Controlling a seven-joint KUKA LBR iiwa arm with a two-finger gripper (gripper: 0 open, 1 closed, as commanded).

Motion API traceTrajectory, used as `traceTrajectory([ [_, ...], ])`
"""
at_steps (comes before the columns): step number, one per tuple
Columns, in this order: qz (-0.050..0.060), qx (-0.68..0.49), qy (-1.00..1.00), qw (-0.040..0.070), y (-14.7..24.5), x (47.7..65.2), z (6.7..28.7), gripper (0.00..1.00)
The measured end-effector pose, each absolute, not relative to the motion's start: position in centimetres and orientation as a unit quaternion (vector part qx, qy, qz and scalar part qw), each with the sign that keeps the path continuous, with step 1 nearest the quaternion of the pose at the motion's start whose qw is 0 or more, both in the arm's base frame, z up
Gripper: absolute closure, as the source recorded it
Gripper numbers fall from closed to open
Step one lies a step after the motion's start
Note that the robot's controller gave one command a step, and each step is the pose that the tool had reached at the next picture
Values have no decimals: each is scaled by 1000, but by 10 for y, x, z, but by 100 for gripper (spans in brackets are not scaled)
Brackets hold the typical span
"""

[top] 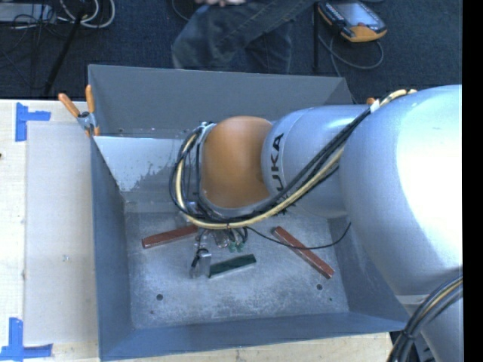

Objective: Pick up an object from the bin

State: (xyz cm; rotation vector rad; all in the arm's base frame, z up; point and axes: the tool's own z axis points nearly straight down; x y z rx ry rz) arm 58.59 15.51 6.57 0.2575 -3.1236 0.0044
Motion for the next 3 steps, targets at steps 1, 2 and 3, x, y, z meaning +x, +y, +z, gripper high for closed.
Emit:
traceTrajectory([
  [1,0,81,-997,0,157,588,70,100],
  [2,0,65,-998,-5,133,601,185,100],
  [3,1,60,-998,-3,88,617,211,100],
])
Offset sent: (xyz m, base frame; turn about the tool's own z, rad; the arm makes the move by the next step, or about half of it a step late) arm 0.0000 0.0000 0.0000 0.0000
